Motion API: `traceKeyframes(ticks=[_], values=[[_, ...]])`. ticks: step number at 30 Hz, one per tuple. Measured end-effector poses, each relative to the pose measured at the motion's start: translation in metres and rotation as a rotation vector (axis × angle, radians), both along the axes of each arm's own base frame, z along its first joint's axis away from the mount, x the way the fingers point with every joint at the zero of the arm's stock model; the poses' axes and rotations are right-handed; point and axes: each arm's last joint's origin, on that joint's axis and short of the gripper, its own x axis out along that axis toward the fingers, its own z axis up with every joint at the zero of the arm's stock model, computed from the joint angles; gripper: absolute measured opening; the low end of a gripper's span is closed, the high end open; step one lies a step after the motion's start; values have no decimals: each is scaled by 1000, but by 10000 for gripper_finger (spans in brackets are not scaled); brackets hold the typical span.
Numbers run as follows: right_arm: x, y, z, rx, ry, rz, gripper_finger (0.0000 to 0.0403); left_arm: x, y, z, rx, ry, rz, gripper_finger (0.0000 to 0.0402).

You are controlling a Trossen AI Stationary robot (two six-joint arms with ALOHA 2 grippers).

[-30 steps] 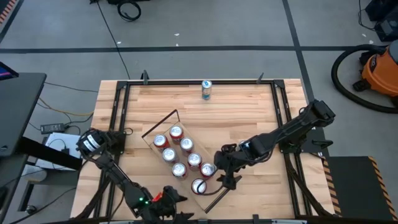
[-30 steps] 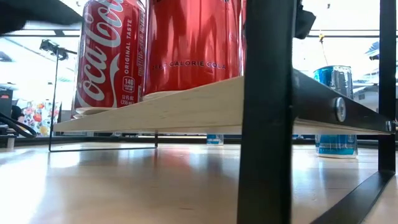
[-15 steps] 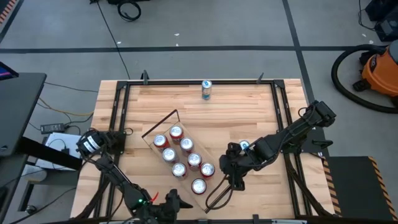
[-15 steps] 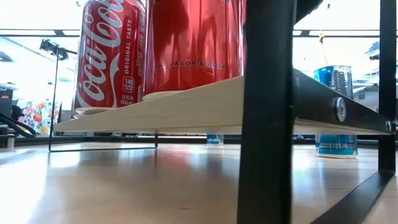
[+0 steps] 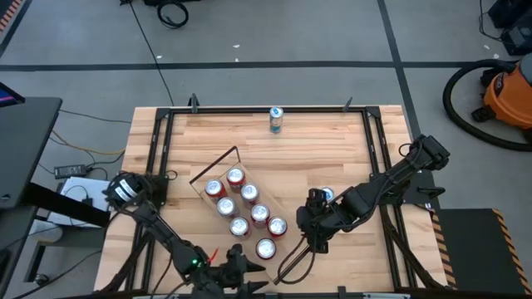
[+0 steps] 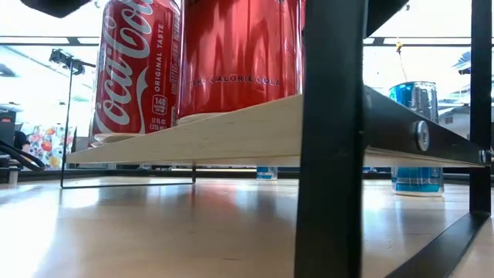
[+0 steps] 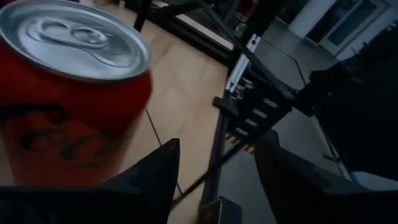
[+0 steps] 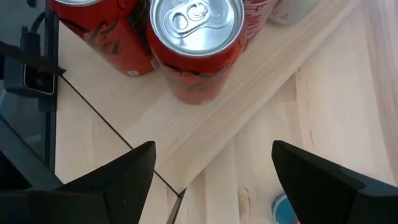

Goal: Place canned beverage on shelf
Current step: Adjust the red and black soda can on the shelf

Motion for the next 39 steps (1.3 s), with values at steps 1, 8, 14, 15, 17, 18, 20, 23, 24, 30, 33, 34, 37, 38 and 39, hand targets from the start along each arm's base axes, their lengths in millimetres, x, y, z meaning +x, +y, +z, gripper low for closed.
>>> traceKeyframes(ticks=[1, 8, 14, 15, 17, 18, 20, 23, 24, 30, 33, 34, 37, 38, 39], values=[[0, 0, 0, -1, -1, 0, 331, 2, 1, 0, -5, 3, -7, 216], [-2, 3, 0, -18, -8, 20, 331, 9, -5, 20, 89, -114, -171, 210], [-2, 4, 0, -35, -17, 24, 331, 12, -15, 47, 381, -148, -213, 210], [-2, 4, 0, -36, -18, 24, 331, 13, -15, 51, 413, -144, -204, 210], [-2, 5, 1, -33, -26, 28, 331, 15, -14, 59, 480, -115, -187, 210], [-1, 5, 1, -32, -33, 35, 331, 16, -12, 63, 511, -96, -180, 210], [-1, 7, 2, -45, -47, 50, 331, 18, -11, 68, 585, -40, -157, 210], [0, 6, 3, -84, -73, 57, 331, 23, -4, 77, 679, 60, -162, 210], [0, 5, 3, -105, -81, 63, 331, 25, 0, 79, 692, 97, -170, 210], [-1, 2, 21, -161, -202, 128, 331, 34, 19, 100, 858, 255, -299, 210], [-5, -1, 36, -151, -287, 102, 331, 37, 26, 113, 908, 300, -403, 210], [-7, -2, 40, -142, -306, 86, 331, 40, 29, 117, 896, 301, -430, 210], [-17, -4, 51, -107, -356, 11, 331, 51, 42, 122, 819, 314, -510, 210], [-20, -4, 55, -104, -377, -20, 331, 54, 47, 122, 792, 334, -539, 210], [-23, -4, 58, -107, -399, -52, 331, 56, 52, 121, 763, 349, -562, 210]])
